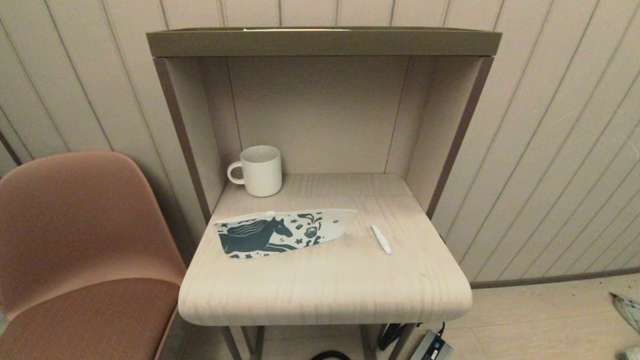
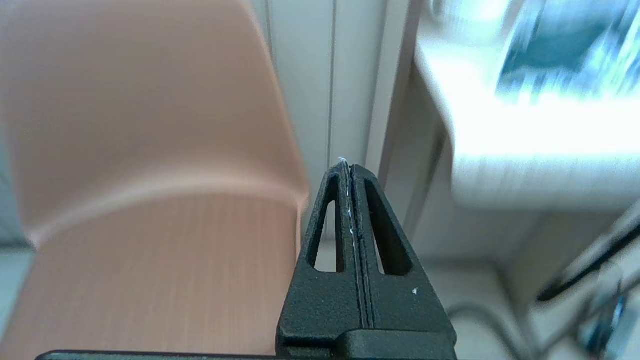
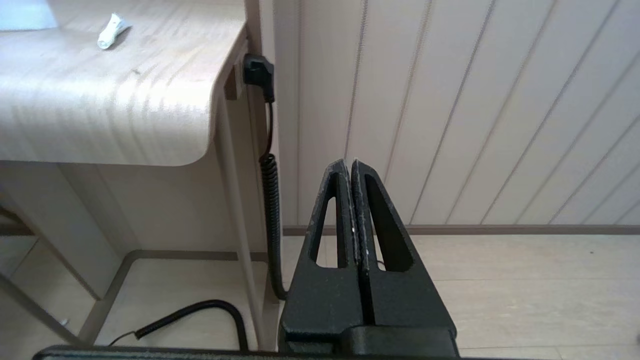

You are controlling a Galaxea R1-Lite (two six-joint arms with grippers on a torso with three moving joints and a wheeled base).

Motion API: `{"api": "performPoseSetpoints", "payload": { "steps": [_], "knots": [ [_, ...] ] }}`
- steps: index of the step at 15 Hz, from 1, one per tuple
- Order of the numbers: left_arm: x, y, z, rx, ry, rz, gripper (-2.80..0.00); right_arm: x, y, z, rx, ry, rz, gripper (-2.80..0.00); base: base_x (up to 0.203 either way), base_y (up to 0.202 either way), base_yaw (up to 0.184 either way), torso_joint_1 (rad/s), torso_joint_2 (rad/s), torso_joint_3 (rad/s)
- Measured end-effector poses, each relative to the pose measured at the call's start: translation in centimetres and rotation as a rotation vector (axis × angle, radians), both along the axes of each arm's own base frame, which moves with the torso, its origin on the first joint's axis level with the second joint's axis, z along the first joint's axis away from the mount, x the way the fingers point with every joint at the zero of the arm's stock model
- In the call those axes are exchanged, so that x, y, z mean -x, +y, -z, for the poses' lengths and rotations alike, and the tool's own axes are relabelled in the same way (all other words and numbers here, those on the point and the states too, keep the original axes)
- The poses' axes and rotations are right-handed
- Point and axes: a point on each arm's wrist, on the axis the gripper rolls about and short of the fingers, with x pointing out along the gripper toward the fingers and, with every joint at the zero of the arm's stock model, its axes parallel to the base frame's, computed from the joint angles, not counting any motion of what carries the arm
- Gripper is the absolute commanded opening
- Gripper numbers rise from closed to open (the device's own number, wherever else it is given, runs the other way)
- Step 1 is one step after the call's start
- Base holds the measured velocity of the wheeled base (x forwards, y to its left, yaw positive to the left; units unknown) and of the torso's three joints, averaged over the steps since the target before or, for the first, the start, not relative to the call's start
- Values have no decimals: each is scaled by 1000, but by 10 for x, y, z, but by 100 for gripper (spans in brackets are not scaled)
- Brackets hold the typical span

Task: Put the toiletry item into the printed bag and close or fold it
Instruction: Pick up the storage bag

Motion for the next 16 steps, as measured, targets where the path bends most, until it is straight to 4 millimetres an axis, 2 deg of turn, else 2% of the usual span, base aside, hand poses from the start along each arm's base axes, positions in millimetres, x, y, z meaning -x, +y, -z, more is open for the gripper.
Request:
{"api": "performPoseSetpoints", "payload": {
  "steps": [2,4,7,9,10,13,16],
  "knots": [
    [-6,0,-35,20,-19,13,-280,0,0,0,0,0,-1,-280,0,0,0,0,0,0],
    [-21,-2,-69,32,-14,83,-280,0,0,0,0,0,-1,-280,0,0,0,0,0,0],
    [-48,-8,-100,73,50,338,-280,0,0,0,0,0,0,-280,0,0,0,0,0,0],
    [-67,-12,-111,134,122,536,-280,0,0,0,0,0,0,-280,0,0,0,0,0,0],
    [-78,-14,-113,161,167,637,0,0,0,0,0,0,0,-280,0,0,0,0,0,0],
    [-109,-19,-114,187,249,852,0,0,0,0,0,0,-1,-280,0,0,0,0,0,0],
    [-139,-20,-106,165,305,928,0,0,0,0,0,0,0,-280,0,0,0,0,0,0]
  ]
}}
